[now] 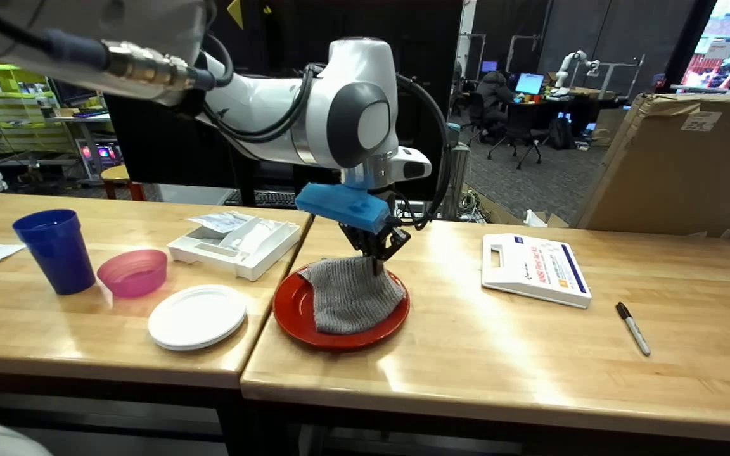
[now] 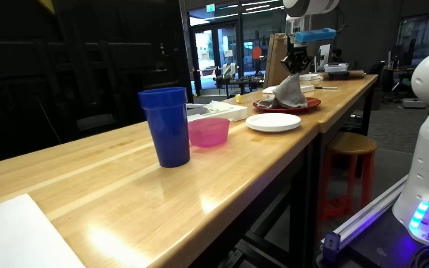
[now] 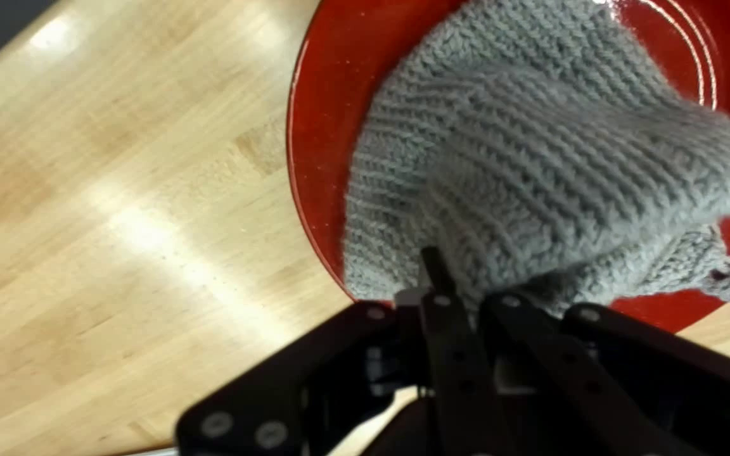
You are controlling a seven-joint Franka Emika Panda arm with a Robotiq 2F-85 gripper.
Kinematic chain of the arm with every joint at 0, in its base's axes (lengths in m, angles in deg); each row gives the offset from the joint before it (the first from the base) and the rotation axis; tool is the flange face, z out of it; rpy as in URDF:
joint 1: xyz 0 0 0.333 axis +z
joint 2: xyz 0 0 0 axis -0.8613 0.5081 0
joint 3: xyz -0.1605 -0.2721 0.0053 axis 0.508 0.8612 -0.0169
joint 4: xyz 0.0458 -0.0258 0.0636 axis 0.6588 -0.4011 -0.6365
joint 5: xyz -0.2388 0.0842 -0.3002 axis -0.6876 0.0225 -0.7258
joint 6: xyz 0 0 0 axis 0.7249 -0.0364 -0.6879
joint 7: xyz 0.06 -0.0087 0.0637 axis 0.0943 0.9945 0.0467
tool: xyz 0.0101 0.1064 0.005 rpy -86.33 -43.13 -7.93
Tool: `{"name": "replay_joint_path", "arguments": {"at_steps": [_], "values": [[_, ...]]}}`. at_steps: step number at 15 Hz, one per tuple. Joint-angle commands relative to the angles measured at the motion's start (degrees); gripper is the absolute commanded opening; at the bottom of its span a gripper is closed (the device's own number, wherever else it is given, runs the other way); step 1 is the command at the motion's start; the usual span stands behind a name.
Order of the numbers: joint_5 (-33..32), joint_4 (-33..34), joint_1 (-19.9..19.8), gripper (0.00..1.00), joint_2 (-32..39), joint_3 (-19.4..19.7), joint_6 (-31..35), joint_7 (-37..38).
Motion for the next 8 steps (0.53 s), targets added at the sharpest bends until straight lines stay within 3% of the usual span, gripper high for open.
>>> {"name": "replay_joint_path", "arguments": {"at_steps": [1,8], "values": [[-1.4,-2.1,-1.1,0.01,-0.4,0.3,1.5,2.5],[2.7,-7.5,0.7,0.01,5.5,0.9,4.3,-0.2]]}}
